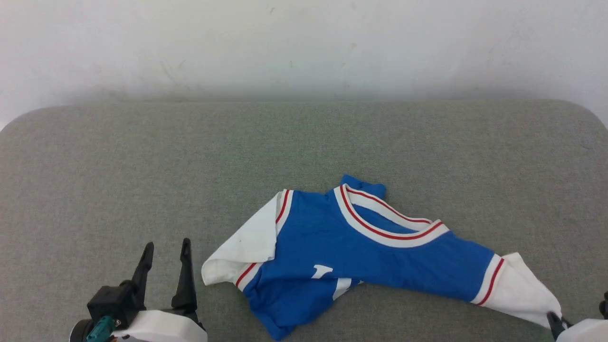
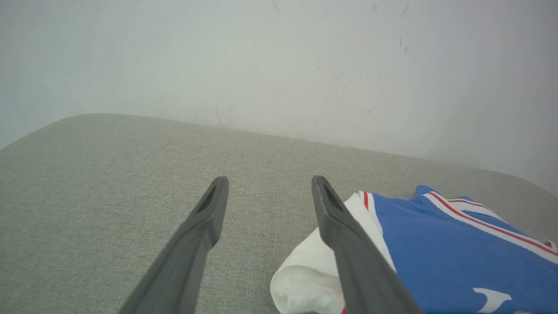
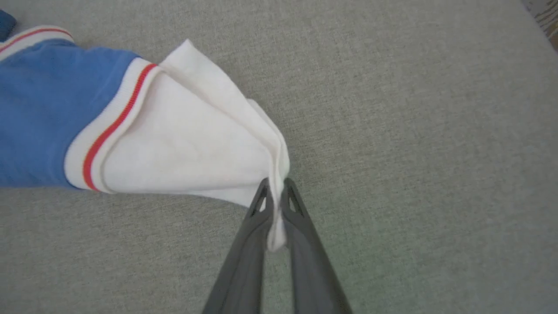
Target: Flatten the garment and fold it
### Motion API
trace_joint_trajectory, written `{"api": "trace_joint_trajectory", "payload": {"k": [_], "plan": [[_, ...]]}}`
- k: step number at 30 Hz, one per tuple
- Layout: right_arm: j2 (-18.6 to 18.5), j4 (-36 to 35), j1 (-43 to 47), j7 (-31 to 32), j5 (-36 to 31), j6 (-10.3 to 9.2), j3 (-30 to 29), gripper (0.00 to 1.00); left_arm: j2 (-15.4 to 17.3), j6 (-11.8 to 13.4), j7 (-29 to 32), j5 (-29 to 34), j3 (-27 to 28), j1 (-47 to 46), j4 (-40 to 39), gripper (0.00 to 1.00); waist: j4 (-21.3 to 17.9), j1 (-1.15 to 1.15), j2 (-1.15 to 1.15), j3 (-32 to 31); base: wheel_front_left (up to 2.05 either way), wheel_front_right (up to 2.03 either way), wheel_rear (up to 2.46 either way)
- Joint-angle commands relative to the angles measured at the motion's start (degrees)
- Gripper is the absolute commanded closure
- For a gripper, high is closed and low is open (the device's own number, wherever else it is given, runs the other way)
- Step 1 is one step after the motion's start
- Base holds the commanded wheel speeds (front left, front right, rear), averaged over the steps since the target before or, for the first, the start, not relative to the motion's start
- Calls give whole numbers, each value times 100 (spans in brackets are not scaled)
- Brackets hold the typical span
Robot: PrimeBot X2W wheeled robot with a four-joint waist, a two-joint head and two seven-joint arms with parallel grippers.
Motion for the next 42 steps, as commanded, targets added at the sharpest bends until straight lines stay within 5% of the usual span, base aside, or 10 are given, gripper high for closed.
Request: {"api": "trace_joint_trajectory", "payload": {"k": [1,2,7,13,25,34,39,40,41,42], "plan": [[5,-27,-45,-169,-54,-3,36,9,41,35,26,-47,8,62,22,0,-25,1,-1,-13,0,0,0],[16,-51,-91,-420,-119,-3,83,0,60,30,66,-52,2,56,40,0,-44,1,-1,-27,0,0,0],[114,-146,-373,-1821,-349,-3,351,0,182,27,305,-33,-27,-83,57,0,-129,1,-1,-57,0,0,0],[179,-333,-461,-2503,-490,-3,800,0,339,-198,798,-80,-210,-611,129,0,-167,1,-1,-25,0,0,0],[195,-1368,-695,-2601,-841,-3,1925,0,493,-1025,3121,-792,-926,-2616,1521,0,-571,1,-1,580,0,0,0],[198,-1488,-746,-2607,-746,-3,2091,0,817,-1158,4628,-1143,-1544,-3320,2878,0,-790,1,-1,881,0,0,0],[198,-1405,-730,-2630,-659,-3,2037,0,894,-1171,5537,-1494,-2243,-3286,3011,0,-847,1,-1,881,0,0,0],[198,-1390,-730,-2643,-646,-3,2004,0,906,-1172,5648,-1627,-2370,-3250,2955,50,-847,1,-1,872,0,0,0],[199,-1366,-730,-2646,-645,-3,1976,0,888,-1172,5720,-1814,-2429,-3197,2910,63,-846,1,-1,855,0,0,0],[199,-1348,-742,-2677,-630,-3,1954,0,885,-1172,5781,-1966,-2494,-3144,2867,100,-844,1,-1,831,0,0,0]]}}
